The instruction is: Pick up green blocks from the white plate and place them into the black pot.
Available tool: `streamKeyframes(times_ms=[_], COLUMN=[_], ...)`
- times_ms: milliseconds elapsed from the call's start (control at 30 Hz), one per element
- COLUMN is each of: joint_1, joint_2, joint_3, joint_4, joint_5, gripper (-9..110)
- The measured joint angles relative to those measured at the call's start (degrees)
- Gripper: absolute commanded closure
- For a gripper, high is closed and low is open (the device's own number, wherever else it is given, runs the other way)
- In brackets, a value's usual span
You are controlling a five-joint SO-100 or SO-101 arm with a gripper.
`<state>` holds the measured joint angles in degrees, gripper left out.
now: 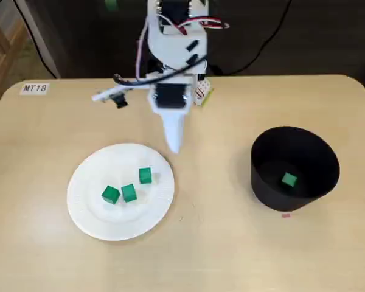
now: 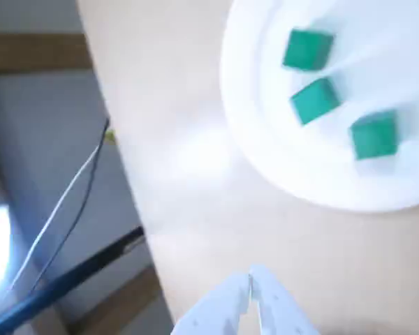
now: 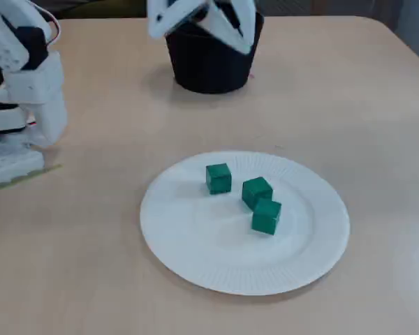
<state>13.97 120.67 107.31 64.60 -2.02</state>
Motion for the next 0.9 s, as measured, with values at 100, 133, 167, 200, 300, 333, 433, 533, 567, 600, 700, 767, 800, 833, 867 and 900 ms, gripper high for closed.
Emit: streamKeyframes(times_ms=[100,133,167,200,300,333,433,533,567,600,700,767,800,833,867,900], joint_1=[3.8,4.5,5.5,6.7,10.1,11.1,13.2,14.1,14.2,14.2,14.1,14.1,14.2,14.4,14.7,14.8], joint_2=[-1.8,-2.6,-3.8,-4.8,-8.2,-9.7,-15.5,-22.6,-24.7,-26.6,-32.3,-35.2,-36.2,-37.3,-38.2,-39.4], joint_3=[1.2,1.2,1.2,1.3,1.2,0.9,-3.6,-11.9,-14.4,-16.4,-20.5,-21.9,-22.1,-22.2,-22.2,-22.7], joint_4=[-0.5,-0.5,-0.4,-0.2,0.3,0.7,4.2,9.7,10.6,11.1,11.4,11.4,11.3,11.1,10.5,10.1], joint_5=[-0.6,-0.6,-0.6,-0.6,-0.6,-0.6,-0.6,-0.6,-0.5,-0.3,0.4,0.4,0.4,0.4,0.4,0.4], gripper=[104,104,104,104,104,104,104,104,104,102,92,85,82,81,80,79])
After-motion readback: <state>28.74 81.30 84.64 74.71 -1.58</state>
